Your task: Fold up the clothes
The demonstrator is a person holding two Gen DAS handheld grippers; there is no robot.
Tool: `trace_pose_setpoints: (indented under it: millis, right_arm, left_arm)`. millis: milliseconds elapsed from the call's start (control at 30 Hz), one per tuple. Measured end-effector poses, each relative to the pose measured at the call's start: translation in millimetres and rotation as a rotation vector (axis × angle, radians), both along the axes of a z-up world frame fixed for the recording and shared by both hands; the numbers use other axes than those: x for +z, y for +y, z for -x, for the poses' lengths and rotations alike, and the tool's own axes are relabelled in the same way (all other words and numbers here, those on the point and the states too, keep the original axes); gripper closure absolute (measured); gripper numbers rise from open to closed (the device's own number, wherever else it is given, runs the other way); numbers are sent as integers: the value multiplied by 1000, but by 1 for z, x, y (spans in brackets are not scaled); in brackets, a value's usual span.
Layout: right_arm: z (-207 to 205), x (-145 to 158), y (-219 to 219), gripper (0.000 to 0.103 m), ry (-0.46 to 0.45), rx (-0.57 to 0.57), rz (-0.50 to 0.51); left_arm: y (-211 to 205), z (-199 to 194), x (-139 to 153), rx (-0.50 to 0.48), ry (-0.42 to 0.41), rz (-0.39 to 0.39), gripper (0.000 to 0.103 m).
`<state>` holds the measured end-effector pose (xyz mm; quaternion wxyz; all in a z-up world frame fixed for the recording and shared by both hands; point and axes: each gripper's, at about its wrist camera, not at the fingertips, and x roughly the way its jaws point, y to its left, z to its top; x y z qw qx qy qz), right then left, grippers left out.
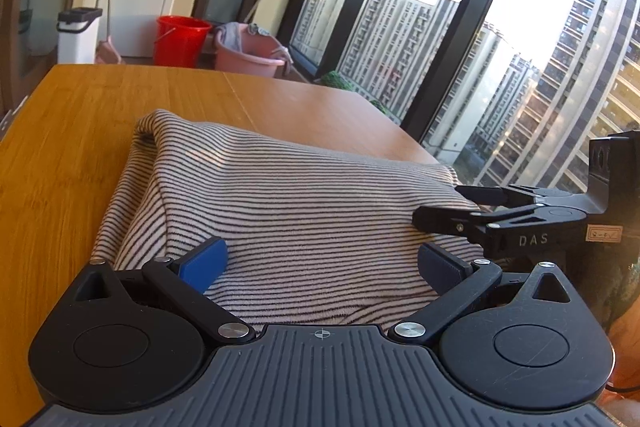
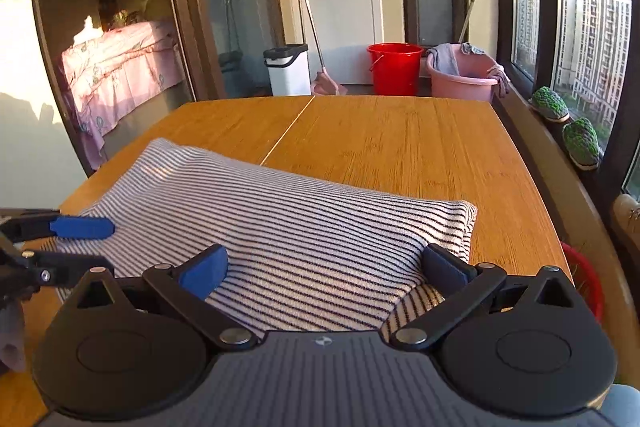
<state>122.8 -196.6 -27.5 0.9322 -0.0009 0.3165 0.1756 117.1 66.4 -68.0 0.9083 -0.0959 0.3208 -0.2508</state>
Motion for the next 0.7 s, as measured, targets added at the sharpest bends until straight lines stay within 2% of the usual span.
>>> trace_pose_setpoints:
  millis: [167, 300, 433, 567, 633, 700]
  right_arm:
    - [18, 13, -14, 0, 21, 22, -17]
    - [25, 17, -21, 0, -3, -17, 16]
    - [24, 1, -20, 0, 79, -3, 68]
    - [30, -6, -16, 0, 105, -14, 39]
    - [34, -3, -12, 0, 100, 1, 56]
    - [46, 5, -2, 0, 99, 118, 81]
  left_arm:
    - [5, -15, 2, 9, 13, -3, 0]
    - [14, -36, 0, 94, -2, 14, 0]
    - [21, -38, 6, 140, 12, 38, 0]
    - [19, -17, 18, 107, 37, 45, 0]
    - [15, -2, 23, 62, 48, 39, 0]
    - [9, 14, 25, 22, 48, 34, 0]
